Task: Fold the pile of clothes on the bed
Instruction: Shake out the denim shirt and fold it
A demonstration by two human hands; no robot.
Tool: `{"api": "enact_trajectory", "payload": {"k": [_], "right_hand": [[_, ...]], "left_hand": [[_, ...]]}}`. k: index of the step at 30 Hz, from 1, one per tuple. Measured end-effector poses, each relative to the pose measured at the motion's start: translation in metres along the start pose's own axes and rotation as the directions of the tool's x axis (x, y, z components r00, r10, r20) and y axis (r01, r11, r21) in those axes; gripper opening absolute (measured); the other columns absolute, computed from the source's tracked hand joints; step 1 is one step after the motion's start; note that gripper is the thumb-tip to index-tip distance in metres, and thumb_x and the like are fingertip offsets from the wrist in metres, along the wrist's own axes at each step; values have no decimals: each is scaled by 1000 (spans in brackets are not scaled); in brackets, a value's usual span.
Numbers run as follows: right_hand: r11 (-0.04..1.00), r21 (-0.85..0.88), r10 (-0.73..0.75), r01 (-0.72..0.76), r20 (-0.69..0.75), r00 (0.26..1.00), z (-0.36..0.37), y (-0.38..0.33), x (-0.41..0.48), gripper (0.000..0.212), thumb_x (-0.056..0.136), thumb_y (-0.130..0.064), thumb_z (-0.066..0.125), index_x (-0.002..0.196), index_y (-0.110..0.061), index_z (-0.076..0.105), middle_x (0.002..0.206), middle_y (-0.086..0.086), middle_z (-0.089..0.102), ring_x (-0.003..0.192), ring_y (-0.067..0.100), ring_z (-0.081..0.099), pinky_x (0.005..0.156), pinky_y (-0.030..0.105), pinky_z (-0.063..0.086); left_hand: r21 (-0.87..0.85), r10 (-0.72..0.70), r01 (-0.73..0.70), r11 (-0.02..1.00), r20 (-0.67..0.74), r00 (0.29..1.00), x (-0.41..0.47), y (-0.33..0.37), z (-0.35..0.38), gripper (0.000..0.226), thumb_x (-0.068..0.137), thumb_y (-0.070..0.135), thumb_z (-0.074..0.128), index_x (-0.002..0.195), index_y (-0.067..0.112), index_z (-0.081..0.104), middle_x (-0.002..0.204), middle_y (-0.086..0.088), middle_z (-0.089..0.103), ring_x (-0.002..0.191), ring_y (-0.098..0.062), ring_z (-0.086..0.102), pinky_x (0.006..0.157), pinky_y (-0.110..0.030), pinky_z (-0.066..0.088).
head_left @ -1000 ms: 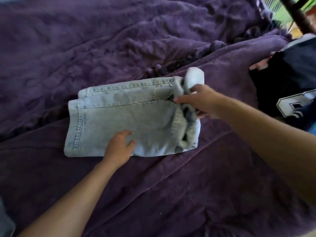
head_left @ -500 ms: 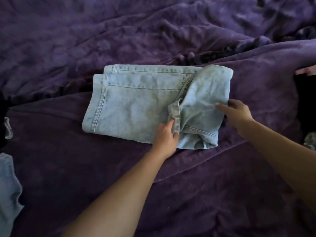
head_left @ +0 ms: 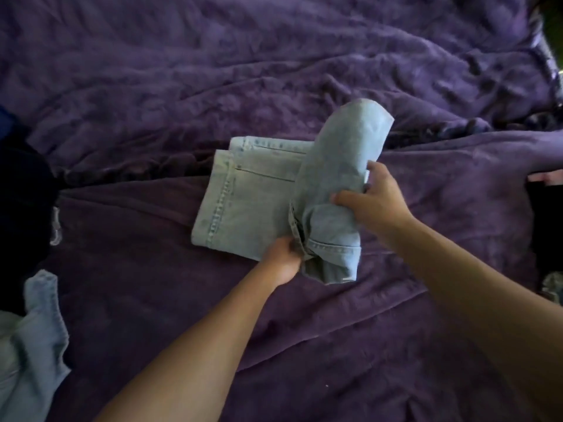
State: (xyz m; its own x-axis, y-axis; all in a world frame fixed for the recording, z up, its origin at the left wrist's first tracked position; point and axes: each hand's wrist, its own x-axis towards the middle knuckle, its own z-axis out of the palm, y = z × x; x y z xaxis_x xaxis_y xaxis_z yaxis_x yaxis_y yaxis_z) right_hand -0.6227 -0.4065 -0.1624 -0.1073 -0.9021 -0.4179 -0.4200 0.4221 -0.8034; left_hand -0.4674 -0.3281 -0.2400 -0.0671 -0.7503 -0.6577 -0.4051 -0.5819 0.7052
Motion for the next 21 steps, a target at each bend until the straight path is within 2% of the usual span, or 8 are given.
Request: {"api": "enact_trajectory", "payload": {"k": [4, 6, 9, 11, 14, 15, 17, 21], "right_hand": [[989, -140, 47, -38, 67, 997, 93, -50, 15, 74, 75, -17, 71, 139, -25, 34, 106, 8, 58, 79, 27, 67, 63, 46, 60], [981, -186, 77, -53, 125, 989, 144, -62, 21, 71, 79, -20, 70, 138, -20, 31, 112, 13, 57, 86, 33, 67, 68, 47, 59], [966, -216, 199, -141, 278, 940, 208, -62, 17, 73, 82, -26, 72, 141, -16, 29, 110, 11, 55, 82, 30, 63, 57, 34, 58], [969, -188, 219, -160, 358, 908, 225, -53, 11, 71, 85, -26, 69, 145, -15, 33, 107, 3, 55, 80, 21, 62, 71, 33, 58], [995, -95, 33, -14, 202, 979, 205, -34, 3, 46, 92, -19, 57, 137, -18, 49, 121, 2, 60, 92, 12, 63, 81, 27, 56], [982, -169, -75, 84, 61, 995, 189, -25, 2, 41, 93, -19, 54, 133, -21, 52, 123, -1, 60, 97, 10, 61, 81, 23, 54], [878, -442, -266, 182, -136, 954, 157, -3, 2, 42, 93, -27, 53, 135, -27, 48, 134, -2, 52, 117, 15, 51, 92, 34, 47], [753, -658, -163, 18, -160, 974, 134, 35, 15, 68, 93, -54, 46, 150, -35, 15, 161, 5, 10, 145, 28, 14, 108, 56, 25]], "left_hand": [[-163, -112, 61, 985, -322, 940, -16, -38, -71, 31, 89, 1, 45, 114, 6, 62, 104, -27, 65, 98, -43, 62, 81, -49, 52], [-171, -126, 54, 984, -445, 887, -25, -65, -107, 30, 88, 1, 47, 113, 4, 62, 105, -22, 67, 97, -39, 64, 86, -53, 52], [-116, -130, 75, 990, -596, 793, -37, -93, -148, 27, 90, 8, 48, 113, 6, 63, 102, -15, 68, 97, -34, 64, 89, -46, 50], [-89, -110, 69, 994, -661, 742, -41, -99, -161, 28, 94, 15, 48, 117, 7, 61, 111, -15, 64, 101, -30, 61, 91, -39, 48], [-30, -14, -8, 1000, -666, 746, -40, -90, -164, 32, 98, 26, 46, 125, 12, 56, 123, -13, 54, 107, -27, 56, 95, -39, 44], [-11, 24, -41, 999, -653, 757, -38, -85, -162, 35, 98, 31, 45, 129, 14, 54, 127, -11, 51, 111, -26, 54, 98, -40, 43], [44, 79, -67, 997, -606, 791, -26, -71, -157, 47, 97, 44, 42, 138, 21, 45, 137, -10, 44, 123, -26, 47, 103, -43, 39], [313, 151, -19, 950, -402, 903, 23, -50, -130, 75, 86, 70, 34, 149, 37, 10, 156, -14, 17, 138, -36, 26, 105, -58, 26]]}}
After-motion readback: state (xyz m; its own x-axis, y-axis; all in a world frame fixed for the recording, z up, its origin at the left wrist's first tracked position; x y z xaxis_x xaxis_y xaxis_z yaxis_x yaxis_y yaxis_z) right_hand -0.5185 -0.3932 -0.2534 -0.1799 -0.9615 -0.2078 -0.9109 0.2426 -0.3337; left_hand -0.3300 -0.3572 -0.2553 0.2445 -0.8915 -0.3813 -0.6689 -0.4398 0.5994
